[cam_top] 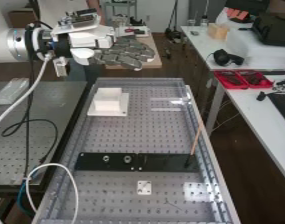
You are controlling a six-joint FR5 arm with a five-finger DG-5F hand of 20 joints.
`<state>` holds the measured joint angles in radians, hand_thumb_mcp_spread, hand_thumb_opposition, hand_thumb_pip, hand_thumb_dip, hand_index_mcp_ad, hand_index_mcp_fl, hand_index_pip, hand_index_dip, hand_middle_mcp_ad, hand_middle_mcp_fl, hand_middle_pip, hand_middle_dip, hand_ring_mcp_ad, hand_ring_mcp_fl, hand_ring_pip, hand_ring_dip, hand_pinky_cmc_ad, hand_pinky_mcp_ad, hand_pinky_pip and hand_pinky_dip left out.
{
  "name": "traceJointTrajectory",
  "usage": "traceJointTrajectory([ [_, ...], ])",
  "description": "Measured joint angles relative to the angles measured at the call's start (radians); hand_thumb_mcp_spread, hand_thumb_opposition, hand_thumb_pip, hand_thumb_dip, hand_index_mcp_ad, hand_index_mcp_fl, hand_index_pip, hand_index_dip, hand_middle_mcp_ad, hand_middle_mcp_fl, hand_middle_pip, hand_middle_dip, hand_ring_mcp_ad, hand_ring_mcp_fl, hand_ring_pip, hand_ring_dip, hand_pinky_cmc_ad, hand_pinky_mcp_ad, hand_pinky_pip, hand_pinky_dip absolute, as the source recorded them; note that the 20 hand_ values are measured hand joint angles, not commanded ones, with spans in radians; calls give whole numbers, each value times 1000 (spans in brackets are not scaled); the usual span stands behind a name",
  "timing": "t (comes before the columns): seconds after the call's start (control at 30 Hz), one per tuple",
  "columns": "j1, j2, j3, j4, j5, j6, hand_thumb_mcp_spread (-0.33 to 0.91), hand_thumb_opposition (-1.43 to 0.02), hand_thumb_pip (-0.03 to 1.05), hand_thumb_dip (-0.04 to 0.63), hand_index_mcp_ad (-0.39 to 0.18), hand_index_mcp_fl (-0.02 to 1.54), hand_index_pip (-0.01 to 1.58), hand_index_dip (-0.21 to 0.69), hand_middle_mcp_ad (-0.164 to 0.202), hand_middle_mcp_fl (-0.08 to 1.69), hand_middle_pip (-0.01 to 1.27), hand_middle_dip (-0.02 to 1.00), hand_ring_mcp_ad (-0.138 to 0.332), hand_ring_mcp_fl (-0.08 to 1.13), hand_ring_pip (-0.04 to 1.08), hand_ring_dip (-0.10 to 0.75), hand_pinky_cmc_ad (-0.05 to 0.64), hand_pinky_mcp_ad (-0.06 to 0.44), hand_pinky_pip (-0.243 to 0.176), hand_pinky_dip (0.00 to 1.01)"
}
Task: Grab the smaller nut and place it in the white container
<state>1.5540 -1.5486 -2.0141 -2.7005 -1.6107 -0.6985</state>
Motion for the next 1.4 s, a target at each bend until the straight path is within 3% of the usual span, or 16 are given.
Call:
traceJointTrajectory([
  [0.67,-6,-7,9,-4,-10,-3,279,-764,569,173,-164,278,113,166,68,86,138,192,211,16,101,-30,309,176,-93,340],
  [1.4,-4,53,-20,-40,28,-6,279,-764,569,173,-162,278,113,182,65,126,138,192,211,16,91,-23,309,178,-89,340],
])
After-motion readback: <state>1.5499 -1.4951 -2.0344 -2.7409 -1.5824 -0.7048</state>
